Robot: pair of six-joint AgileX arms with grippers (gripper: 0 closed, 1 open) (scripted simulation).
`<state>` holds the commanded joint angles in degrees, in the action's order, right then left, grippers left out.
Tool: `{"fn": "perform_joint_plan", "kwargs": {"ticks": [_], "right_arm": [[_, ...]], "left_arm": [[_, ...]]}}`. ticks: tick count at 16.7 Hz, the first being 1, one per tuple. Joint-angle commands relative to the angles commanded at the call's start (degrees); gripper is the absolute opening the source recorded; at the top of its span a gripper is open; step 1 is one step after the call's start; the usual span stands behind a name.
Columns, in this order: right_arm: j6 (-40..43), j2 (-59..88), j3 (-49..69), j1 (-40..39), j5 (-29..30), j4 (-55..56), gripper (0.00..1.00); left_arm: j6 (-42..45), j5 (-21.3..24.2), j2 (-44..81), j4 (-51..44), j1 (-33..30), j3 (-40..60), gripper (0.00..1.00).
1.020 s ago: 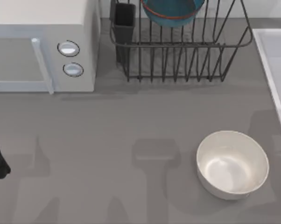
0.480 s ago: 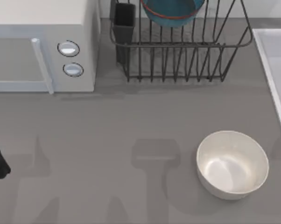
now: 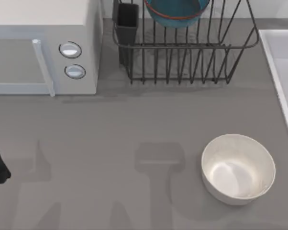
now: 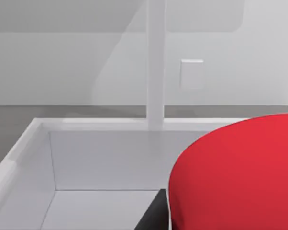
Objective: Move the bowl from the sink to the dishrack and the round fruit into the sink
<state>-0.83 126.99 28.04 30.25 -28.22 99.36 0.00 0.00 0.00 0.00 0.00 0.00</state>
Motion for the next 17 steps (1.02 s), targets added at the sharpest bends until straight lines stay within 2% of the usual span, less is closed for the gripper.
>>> {"fn": "perform_joint_plan", "kwargs": {"ticks": [3, 16, 17], "right_arm": [[0.0, 0.0, 0.0, 0.0, 0.0, 0.0, 0.00], [0.0, 0.0, 0.0, 0.0, 0.0, 0.0, 0.98], [0.0, 0.0, 0.0, 0.0, 0.0, 0.0, 1.00]], "left_arm": [[0.0, 0.0, 0.0, 0.0, 0.0, 0.0, 1.00], [0.0, 0.0, 0.0, 0.0, 0.0, 0.0, 1.00], [0.0, 0.0, 0.0, 0.0, 0.0, 0.0, 1.00]]}}
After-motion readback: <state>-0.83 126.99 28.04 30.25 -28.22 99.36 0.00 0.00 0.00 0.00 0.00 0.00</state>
